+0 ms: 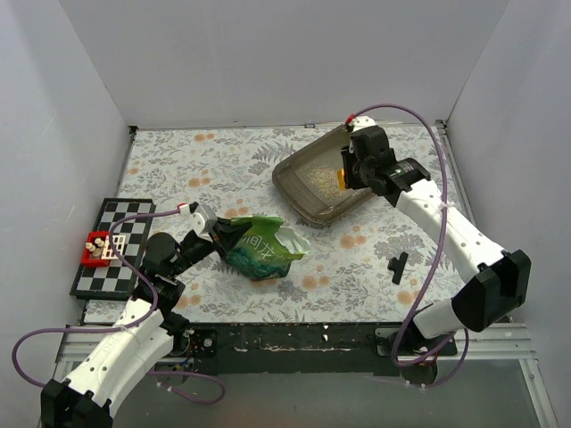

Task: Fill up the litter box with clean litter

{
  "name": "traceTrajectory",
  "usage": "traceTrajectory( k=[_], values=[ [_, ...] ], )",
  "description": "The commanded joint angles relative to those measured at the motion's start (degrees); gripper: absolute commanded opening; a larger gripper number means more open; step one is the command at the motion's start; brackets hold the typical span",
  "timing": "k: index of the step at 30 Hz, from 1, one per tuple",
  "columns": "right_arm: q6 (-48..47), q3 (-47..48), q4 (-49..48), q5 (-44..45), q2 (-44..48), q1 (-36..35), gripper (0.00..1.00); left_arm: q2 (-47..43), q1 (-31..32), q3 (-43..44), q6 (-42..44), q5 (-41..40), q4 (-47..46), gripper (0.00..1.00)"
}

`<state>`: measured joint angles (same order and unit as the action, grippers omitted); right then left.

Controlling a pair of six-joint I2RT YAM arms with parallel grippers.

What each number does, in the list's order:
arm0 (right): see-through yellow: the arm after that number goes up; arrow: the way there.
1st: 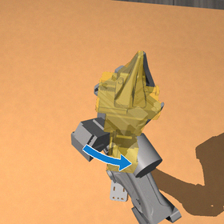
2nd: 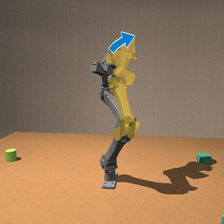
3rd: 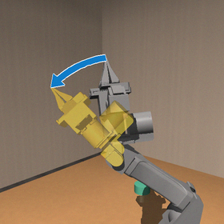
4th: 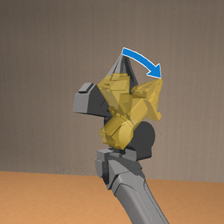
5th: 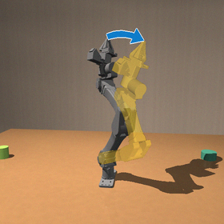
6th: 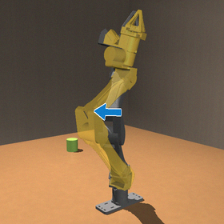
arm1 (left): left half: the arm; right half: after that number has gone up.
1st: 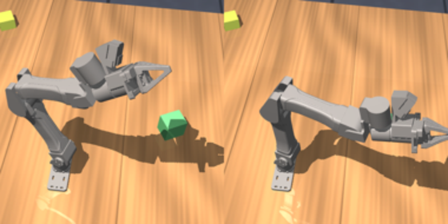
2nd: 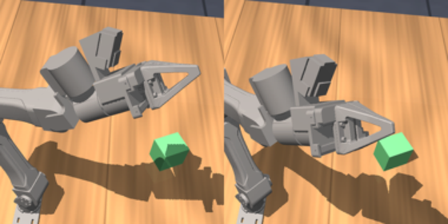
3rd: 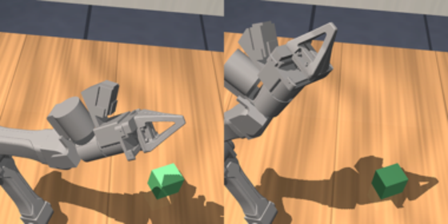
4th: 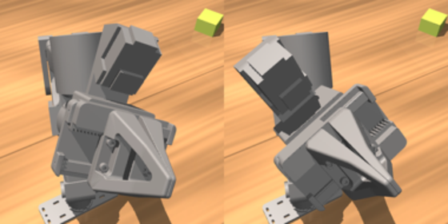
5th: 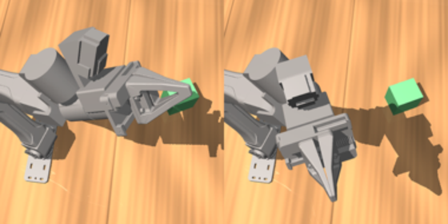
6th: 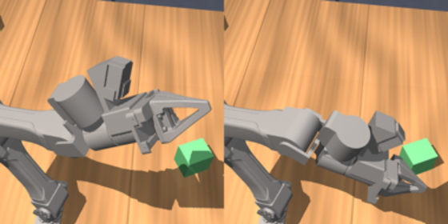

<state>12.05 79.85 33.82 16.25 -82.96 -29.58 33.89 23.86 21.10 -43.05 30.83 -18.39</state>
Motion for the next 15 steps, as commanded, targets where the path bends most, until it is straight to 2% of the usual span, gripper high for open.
traceTrajectory(
  k=[1,6,15],
  values=[
    [-4.9,6.9,3.8,3.7,4.8,-5.9,0.01,-0.3,0.4,-0.2,0.4,-0.1,0.6,0.0],
    [0.9,9.7,9.1,-9.5,10.4,-8.6,0.01,0.1,0.5,-0.2,0.5,0.3,0.5,0.0],
    [5.6,3.7,12.2,-24.1,25.7,-9.7,0.01,1.1,0.5,-0.2,0.5,0.5,0.6,0.0]
  ],
)
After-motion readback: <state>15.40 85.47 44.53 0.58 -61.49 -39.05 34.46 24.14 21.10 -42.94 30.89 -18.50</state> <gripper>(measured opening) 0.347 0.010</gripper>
